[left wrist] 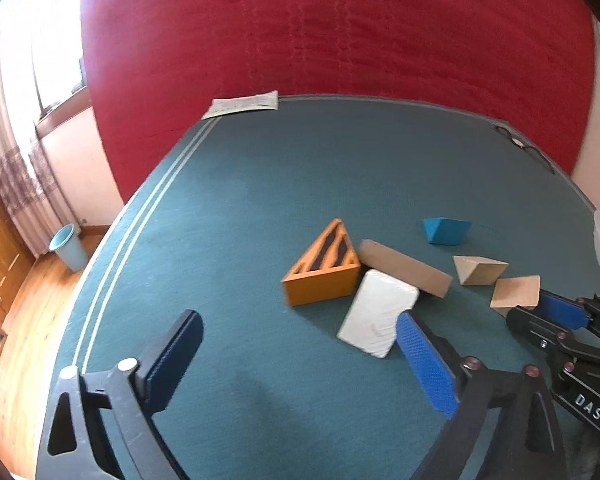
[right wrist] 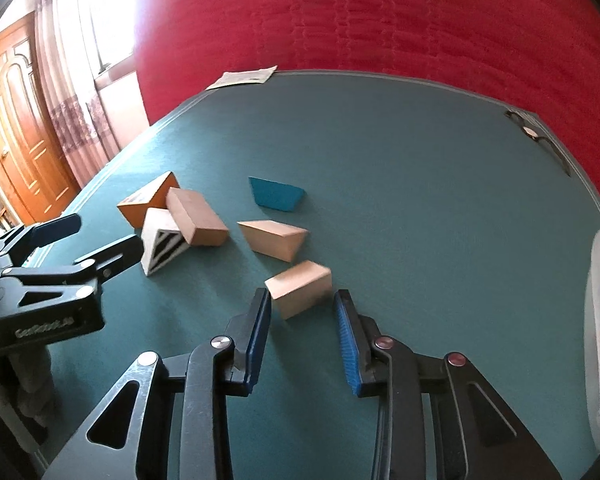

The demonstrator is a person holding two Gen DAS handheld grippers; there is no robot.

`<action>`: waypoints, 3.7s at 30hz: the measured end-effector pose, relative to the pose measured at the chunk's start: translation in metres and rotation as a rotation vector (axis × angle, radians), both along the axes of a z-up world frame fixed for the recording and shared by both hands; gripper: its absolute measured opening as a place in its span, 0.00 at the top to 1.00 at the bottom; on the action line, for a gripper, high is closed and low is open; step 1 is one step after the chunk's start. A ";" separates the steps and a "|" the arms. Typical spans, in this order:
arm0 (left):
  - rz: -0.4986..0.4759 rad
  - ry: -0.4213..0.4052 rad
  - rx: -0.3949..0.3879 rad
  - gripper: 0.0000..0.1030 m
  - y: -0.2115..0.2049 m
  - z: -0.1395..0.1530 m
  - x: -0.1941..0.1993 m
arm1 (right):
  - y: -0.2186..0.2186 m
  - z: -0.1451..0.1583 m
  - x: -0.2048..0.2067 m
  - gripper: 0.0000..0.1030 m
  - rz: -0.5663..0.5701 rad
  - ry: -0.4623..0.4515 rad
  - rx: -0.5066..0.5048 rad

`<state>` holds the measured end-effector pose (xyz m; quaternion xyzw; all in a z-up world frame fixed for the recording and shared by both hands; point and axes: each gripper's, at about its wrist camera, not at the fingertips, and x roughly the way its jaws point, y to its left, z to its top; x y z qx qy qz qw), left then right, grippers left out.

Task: Organize rigid objects
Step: 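Move the open right gripper toward the beige triangular block, then grasp the white rectangular block with the left gripper, then lift the white block with the left gripper while the right gripper returns to the beige blocks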

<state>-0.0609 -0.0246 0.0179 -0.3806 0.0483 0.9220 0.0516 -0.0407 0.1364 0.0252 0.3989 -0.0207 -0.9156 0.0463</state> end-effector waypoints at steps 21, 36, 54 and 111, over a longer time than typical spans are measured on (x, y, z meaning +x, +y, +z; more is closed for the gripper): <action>-0.046 -0.067 0.040 0.50 0.037 -0.008 -0.024 | 0.005 0.000 0.007 0.67 -0.004 0.003 -0.022; -0.117 -0.029 0.091 0.70 0.040 -0.007 0.001 | 0.015 0.003 0.018 0.67 -0.021 0.023 -0.057; -0.135 -0.011 0.109 0.70 0.047 -0.006 0.026 | 0.065 0.015 0.052 0.67 -0.117 0.068 -0.058; -0.085 -0.032 0.115 0.70 0.044 -0.011 0.044 | 0.000 -0.002 -0.011 0.65 0.144 0.006 0.046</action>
